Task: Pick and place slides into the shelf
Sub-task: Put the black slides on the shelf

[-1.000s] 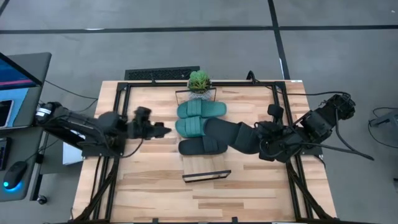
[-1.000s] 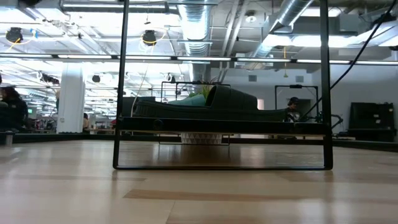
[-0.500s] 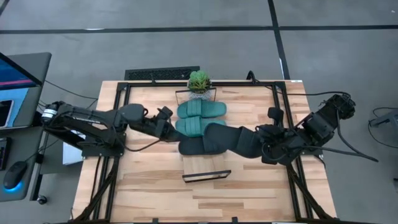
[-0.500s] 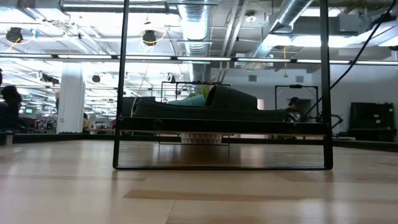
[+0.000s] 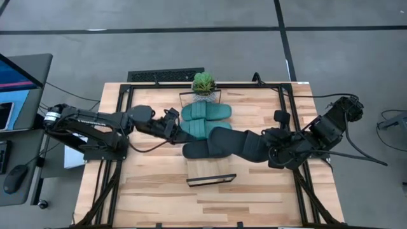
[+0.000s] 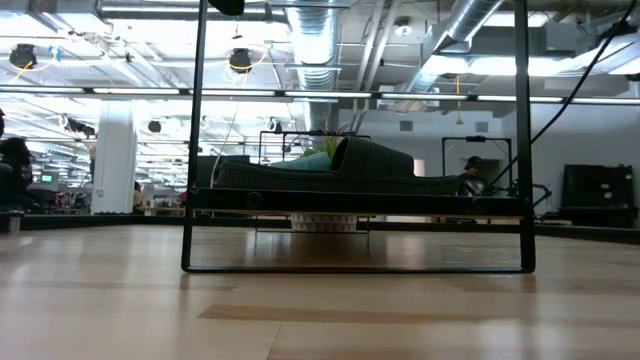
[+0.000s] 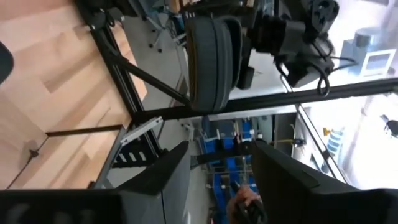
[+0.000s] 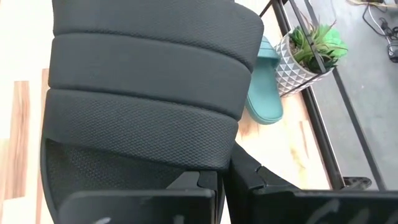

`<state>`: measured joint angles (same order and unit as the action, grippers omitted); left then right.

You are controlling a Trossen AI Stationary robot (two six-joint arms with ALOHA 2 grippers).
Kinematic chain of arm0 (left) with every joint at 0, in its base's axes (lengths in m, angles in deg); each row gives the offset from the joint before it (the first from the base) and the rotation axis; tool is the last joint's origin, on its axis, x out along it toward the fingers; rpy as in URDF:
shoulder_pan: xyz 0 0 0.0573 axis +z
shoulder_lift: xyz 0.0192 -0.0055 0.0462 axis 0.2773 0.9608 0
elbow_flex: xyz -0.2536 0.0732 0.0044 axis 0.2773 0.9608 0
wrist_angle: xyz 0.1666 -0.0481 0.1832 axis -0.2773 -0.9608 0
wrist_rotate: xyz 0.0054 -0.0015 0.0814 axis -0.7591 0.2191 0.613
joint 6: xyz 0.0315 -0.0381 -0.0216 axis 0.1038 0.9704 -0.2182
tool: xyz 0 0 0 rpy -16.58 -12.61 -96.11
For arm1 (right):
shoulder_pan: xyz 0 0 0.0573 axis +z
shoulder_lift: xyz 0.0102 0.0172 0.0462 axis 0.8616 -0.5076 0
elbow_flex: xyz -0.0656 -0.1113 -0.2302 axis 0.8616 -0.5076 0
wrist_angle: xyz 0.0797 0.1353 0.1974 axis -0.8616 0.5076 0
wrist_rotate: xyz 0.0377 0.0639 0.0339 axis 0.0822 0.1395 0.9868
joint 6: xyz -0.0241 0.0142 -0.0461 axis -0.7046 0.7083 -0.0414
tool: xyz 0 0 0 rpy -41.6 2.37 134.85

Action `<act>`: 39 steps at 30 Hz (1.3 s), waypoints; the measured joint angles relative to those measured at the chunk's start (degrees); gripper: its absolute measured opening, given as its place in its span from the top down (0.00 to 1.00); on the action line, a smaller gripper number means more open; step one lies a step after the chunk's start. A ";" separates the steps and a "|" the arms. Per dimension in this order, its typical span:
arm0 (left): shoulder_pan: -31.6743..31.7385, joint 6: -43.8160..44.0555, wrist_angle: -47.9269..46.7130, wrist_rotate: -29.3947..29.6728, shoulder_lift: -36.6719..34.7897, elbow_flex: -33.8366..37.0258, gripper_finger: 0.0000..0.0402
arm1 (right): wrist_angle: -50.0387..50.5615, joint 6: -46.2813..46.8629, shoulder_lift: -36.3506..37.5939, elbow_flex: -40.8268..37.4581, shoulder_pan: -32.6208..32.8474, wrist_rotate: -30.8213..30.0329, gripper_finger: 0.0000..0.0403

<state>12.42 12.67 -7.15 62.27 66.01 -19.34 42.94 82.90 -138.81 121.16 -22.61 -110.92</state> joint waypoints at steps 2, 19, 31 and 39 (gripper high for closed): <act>0.96 0.50 0.05 -0.05 -0.01 0.00 0.60 | 0.00 -0.70 0.00 0.00 0.00 -0.02 1.00; 5.82 2.47 9.06 -4.33 7.85 0.02 0.58 | -0.02 -6.02 0.00 0.00 -0.70 -0.11 1.00; 6.52 1.19 12.12 -5.02 8.13 0.02 0.58 | -0.02 -6.86 0.00 0.00 -0.70 -0.21 1.00; 6.18 1.95 11.07 -2.85 8.13 0.02 0.54 | -0.02 -6.86 0.00 0.00 -0.70 -0.26 1.00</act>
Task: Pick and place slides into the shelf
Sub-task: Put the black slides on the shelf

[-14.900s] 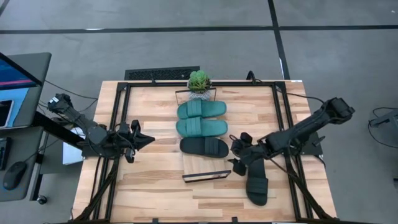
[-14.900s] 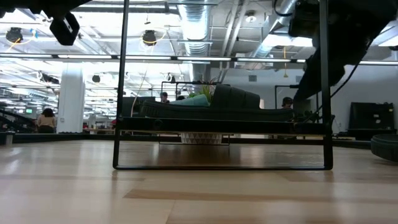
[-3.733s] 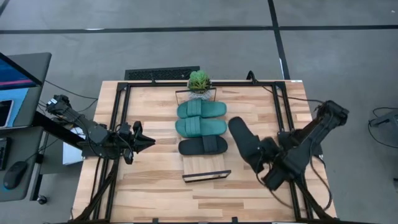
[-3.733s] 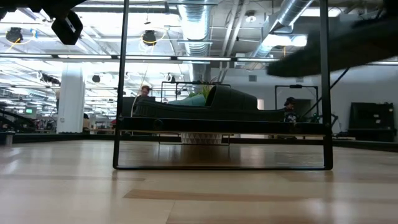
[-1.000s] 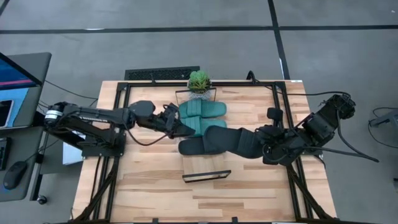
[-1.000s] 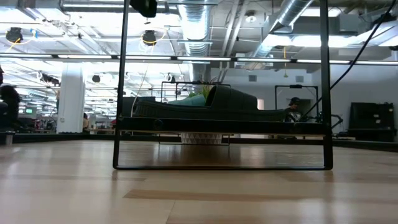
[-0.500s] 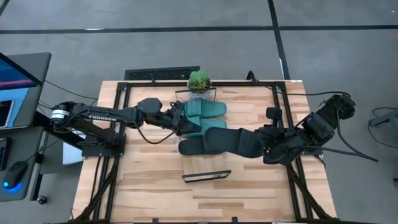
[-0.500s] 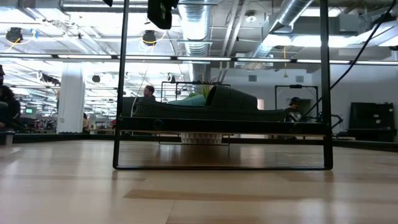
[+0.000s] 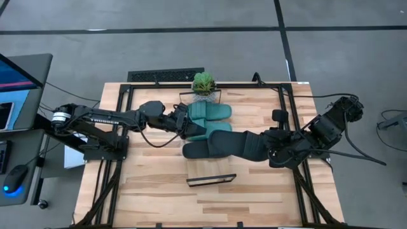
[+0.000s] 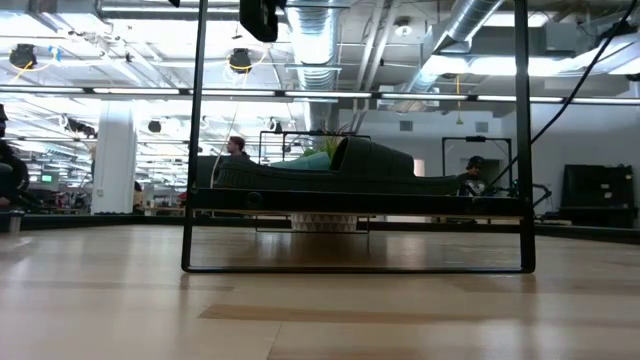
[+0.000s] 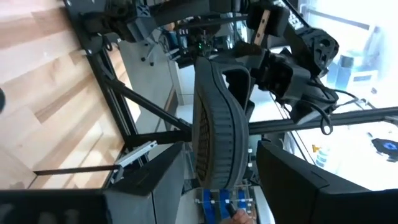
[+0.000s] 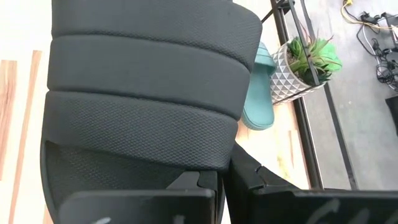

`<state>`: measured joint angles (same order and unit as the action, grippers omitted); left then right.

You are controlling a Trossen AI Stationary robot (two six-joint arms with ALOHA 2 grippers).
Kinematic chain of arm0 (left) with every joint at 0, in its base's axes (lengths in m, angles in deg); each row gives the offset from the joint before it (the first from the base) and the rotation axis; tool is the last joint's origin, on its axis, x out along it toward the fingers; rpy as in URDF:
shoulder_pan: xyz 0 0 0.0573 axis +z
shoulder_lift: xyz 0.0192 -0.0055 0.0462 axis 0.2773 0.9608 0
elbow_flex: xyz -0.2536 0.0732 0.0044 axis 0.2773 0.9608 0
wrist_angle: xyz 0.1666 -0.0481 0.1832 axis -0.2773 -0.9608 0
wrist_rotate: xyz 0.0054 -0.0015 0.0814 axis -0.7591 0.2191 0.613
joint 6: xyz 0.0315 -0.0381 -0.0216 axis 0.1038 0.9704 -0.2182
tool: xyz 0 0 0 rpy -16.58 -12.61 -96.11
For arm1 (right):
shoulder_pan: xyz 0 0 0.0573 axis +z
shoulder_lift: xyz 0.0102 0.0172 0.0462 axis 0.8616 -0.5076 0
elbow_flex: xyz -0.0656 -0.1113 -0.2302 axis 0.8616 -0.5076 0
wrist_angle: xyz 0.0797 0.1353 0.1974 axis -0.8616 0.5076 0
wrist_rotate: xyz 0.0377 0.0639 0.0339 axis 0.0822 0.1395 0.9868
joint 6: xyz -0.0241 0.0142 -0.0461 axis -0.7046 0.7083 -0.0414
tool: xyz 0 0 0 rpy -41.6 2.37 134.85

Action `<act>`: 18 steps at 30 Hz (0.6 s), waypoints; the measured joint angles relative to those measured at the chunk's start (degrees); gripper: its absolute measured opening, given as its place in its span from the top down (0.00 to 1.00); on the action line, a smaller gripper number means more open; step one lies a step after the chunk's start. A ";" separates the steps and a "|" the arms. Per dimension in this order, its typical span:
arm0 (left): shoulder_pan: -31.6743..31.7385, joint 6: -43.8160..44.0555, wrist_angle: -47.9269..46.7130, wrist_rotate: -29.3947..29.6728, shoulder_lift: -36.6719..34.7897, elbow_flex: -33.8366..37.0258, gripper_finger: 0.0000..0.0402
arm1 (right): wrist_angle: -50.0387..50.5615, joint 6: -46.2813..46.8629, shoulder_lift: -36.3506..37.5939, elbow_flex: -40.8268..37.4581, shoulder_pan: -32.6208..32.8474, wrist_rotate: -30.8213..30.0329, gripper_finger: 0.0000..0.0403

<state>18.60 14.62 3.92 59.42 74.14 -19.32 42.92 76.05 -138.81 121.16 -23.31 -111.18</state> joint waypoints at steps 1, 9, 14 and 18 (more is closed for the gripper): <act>0.11 -0.10 -0.14 0.44 0.00 0.00 0.53 | 0.00 0.00 0.00 0.00 0.00 0.01 1.00; 0.22 -1.01 -0.37 1.97 0.00 0.00 0.53 | -0.03 -0.61 0.00 0.00 -0.56 0.01 1.00; 0.22 -2.08 -0.28 3.28 0.00 0.00 0.53 | -0.39 -2.80 0.00 0.00 -2.49 0.03 1.00; 0.24 -2.15 -0.26 3.26 0.00 0.00 0.53 | -1.34 -5.24 0.00 0.00 -4.77 1.49 1.00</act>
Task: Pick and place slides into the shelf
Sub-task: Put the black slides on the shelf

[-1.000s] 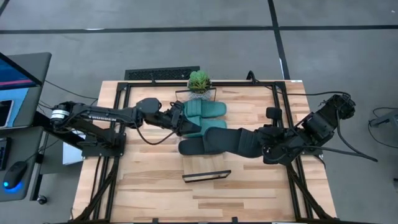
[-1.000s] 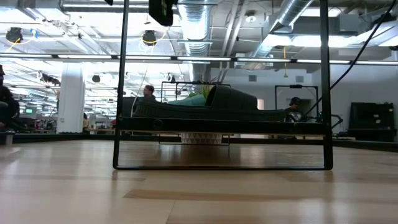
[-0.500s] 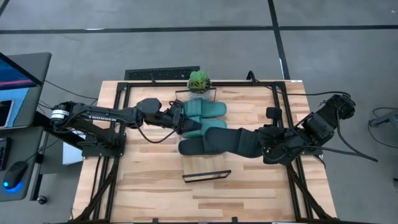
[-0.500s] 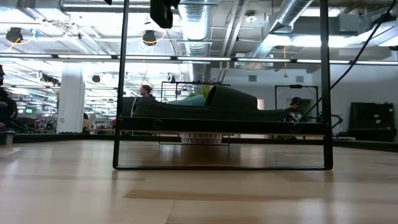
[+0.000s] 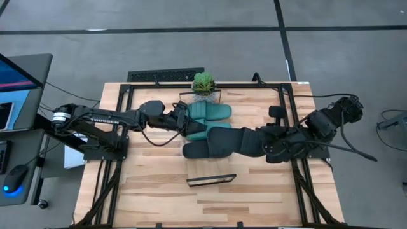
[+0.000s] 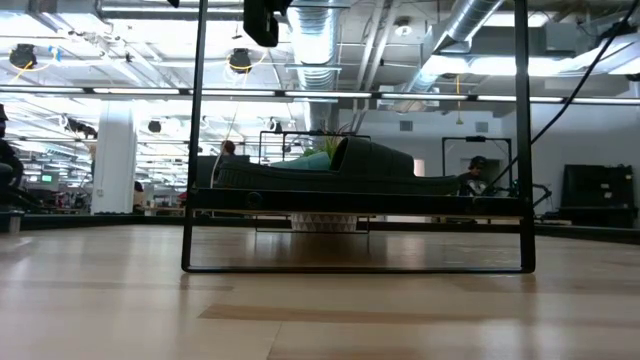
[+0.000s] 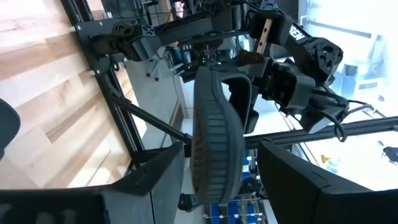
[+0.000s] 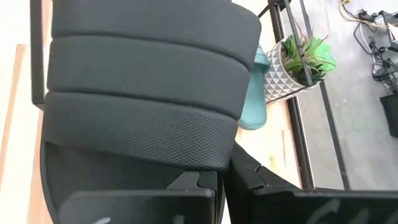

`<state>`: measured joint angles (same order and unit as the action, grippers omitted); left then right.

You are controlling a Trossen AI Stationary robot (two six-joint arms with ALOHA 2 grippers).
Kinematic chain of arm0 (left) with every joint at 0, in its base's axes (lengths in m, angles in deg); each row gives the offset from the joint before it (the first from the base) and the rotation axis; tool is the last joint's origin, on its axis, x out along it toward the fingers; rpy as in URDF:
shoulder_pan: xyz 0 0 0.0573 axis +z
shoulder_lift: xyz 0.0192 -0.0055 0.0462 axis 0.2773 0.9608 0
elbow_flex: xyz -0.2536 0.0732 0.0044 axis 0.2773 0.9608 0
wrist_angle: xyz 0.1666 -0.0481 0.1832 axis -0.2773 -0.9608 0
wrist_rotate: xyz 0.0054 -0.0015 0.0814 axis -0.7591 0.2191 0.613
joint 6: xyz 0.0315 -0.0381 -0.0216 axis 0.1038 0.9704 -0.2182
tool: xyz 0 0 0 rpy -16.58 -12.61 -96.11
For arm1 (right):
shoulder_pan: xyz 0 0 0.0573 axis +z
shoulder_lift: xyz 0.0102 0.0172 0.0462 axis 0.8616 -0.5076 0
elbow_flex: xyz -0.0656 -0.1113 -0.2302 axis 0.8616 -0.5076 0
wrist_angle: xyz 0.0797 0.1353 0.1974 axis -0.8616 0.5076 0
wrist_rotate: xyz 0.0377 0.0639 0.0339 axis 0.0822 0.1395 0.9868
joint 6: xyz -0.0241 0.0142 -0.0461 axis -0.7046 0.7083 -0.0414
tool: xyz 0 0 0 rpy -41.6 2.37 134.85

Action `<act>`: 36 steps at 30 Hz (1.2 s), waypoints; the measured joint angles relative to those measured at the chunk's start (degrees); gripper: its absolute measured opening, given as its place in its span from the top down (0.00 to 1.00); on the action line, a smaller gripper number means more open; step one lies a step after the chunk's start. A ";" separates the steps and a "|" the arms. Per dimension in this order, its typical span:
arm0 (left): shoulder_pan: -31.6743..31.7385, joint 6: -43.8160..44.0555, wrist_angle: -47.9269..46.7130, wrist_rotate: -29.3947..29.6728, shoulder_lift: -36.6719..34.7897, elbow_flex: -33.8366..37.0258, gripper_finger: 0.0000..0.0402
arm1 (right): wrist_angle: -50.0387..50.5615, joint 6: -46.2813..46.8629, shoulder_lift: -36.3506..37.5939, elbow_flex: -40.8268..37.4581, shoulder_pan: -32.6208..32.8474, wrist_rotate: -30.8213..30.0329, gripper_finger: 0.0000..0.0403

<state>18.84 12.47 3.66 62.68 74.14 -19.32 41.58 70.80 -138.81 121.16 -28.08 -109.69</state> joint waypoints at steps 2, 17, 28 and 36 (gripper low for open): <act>-0.01 -0.03 0.03 -0.02 0.00 0.00 0.53 | -0.64 -1.20 0.00 0.00 -1.19 0.46 1.00; -0.04 -1.09 0.66 -0.50 0.00 0.00 0.53 | -5.38 -11.14 0.00 -0.02 -8.47 3.69 1.00; -0.04 -1.82 0.63 -1.56 0.00 0.00 0.53 | -8.61 -16.39 0.00 -0.02 -12.29 4.71 1.00; -0.04 -2.97 0.35 -1.70 0.00 0.00 0.53 | -12.21 -20.25 0.00 -0.02 -14.44 6.39 1.00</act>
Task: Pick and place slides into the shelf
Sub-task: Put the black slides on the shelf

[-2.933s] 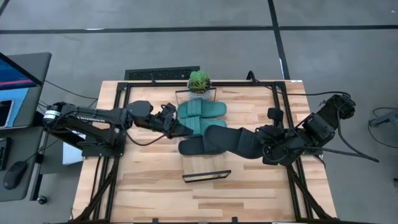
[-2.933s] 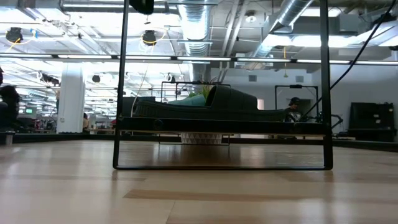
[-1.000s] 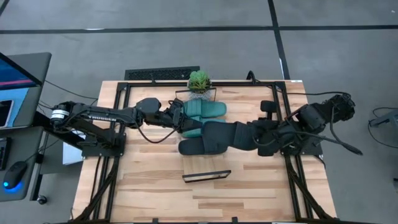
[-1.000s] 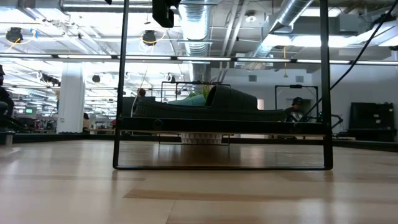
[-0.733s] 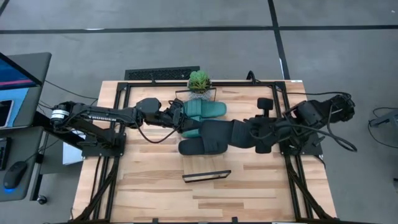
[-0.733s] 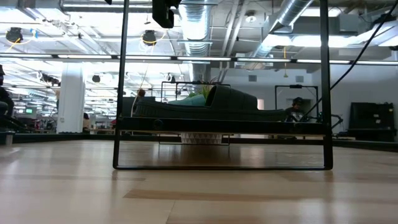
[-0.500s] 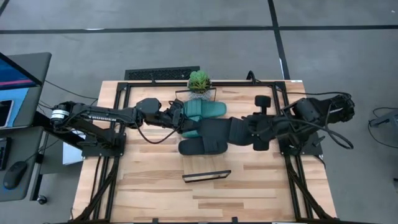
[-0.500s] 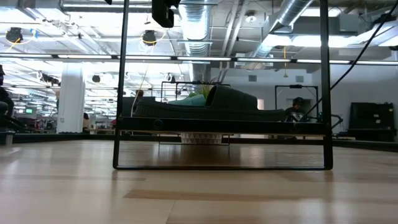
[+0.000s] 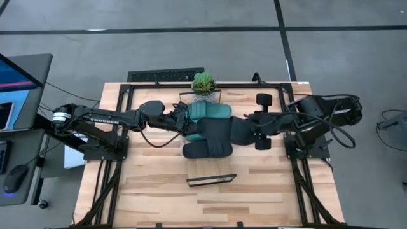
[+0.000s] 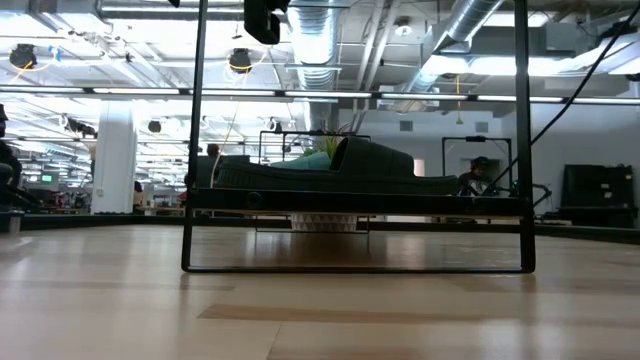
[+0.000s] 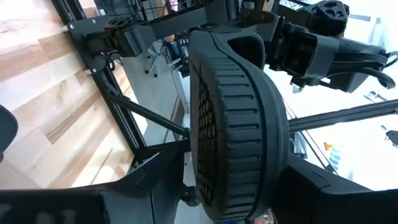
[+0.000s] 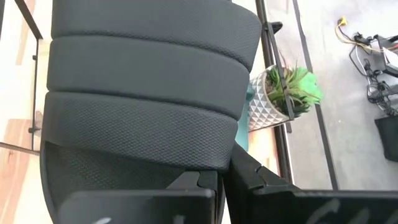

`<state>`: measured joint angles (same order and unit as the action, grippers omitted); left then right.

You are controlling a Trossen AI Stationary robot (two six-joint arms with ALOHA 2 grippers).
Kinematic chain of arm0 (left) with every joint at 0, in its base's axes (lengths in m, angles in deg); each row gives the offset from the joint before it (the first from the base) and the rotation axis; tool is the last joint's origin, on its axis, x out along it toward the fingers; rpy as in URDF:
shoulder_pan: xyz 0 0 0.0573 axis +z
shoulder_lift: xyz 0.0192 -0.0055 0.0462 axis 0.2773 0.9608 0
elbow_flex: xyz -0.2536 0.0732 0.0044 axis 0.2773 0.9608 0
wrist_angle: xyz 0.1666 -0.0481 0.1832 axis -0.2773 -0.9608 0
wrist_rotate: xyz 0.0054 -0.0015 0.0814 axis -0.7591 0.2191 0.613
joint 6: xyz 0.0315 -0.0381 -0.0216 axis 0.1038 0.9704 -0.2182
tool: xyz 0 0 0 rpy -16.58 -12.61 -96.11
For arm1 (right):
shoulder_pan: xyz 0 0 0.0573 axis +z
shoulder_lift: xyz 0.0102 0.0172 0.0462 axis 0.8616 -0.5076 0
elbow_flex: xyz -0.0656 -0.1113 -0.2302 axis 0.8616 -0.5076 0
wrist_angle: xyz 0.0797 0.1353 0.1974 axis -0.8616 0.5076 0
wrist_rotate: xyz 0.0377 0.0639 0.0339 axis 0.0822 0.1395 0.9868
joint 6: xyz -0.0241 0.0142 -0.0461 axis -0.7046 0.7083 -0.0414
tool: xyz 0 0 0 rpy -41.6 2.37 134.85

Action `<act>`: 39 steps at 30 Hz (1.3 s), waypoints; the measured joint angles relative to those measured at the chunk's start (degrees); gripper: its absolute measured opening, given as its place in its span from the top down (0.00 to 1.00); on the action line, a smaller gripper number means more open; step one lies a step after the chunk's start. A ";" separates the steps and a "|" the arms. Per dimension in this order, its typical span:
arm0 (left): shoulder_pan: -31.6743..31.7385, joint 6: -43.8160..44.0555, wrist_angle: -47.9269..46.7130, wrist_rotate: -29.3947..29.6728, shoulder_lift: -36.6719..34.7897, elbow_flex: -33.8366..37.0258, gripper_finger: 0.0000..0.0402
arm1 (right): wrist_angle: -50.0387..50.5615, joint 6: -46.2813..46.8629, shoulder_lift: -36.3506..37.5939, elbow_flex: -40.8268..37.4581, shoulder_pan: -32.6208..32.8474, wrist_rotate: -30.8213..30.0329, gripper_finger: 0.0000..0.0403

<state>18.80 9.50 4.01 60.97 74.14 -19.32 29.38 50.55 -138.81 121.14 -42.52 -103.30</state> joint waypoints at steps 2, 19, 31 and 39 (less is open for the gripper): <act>0.00 -0.02 -0.02 0.03 0.00 0.00 0.53 | -0.24 -0.46 0.00 0.00 -0.50 0.44 1.00; 0.02 -1.30 -4.16 1.22 0.13 0.11 0.70 | -0.39 -4.92 -5.57 0.02 -1.38 1.04 1.00; 0.11 -12.96 -11.40 0.52 0.11 -4.10 0.90 | -1.83 -4.62 -4.15 0.04 -1.36 1.05 0.92; 0.27 -18.01 -19.86 0.20 0.09 -9.28 0.90 | -2.29 -4.56 -4.17 0.04 -1.35 1.05 0.78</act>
<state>19.06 -8.51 -15.85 61.17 74.23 -28.60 27.09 45.99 -142.98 121.18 -43.87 -102.24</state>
